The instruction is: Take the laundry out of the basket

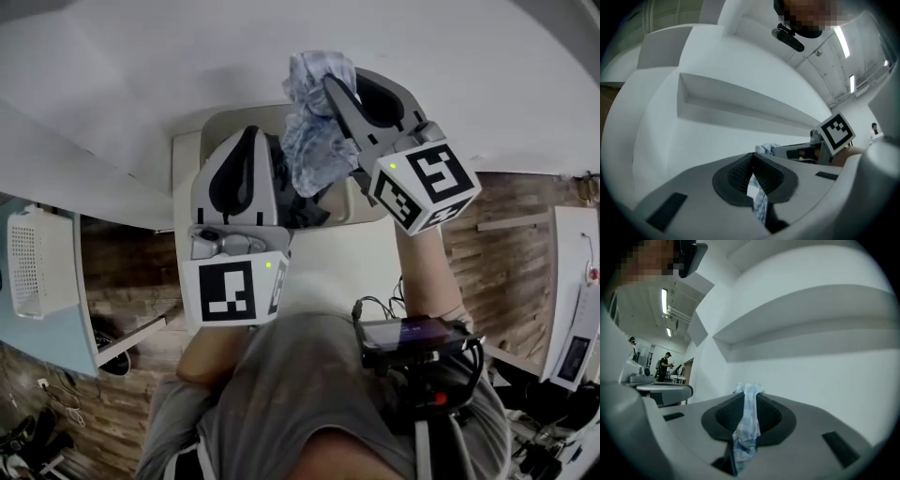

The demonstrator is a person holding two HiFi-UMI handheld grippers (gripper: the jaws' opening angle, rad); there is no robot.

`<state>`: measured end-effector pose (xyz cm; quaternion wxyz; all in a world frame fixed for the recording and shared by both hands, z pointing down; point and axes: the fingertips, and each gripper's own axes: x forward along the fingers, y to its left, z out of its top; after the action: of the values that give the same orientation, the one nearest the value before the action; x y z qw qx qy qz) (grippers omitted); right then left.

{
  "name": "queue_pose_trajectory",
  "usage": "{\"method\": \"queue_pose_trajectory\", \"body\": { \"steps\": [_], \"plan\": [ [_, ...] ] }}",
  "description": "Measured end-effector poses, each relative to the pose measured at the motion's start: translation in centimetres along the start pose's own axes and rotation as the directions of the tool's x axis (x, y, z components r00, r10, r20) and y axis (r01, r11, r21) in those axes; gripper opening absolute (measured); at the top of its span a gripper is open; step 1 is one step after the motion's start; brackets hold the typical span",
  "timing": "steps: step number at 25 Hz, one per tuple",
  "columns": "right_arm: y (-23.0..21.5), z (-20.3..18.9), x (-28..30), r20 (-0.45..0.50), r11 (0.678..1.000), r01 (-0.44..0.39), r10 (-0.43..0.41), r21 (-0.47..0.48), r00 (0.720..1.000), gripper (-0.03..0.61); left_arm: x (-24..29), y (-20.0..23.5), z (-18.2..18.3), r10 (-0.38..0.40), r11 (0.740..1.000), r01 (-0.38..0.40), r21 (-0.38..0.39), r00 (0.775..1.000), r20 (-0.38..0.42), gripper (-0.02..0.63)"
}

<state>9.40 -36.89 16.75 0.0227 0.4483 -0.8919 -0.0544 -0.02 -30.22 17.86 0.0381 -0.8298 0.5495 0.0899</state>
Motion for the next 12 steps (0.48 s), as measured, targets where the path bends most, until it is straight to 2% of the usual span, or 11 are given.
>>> {"method": "queue_pose_trajectory", "body": {
  "steps": [6,12],
  "plan": [
    [-1.7,6.1,-5.0,0.122,0.997,0.070,-0.065,-0.036,0.990,0.069,-0.7,-2.8,1.2,-0.046,0.999,0.045,0.024,0.999,0.029,0.008],
    [-3.6,11.2,-11.5,0.212,0.978,0.189,-0.167,-0.087,0.963,0.069,-0.5,-6.2,1.6,-0.134,0.991,0.134,0.022,0.990,0.049,0.008]
  ]
}}
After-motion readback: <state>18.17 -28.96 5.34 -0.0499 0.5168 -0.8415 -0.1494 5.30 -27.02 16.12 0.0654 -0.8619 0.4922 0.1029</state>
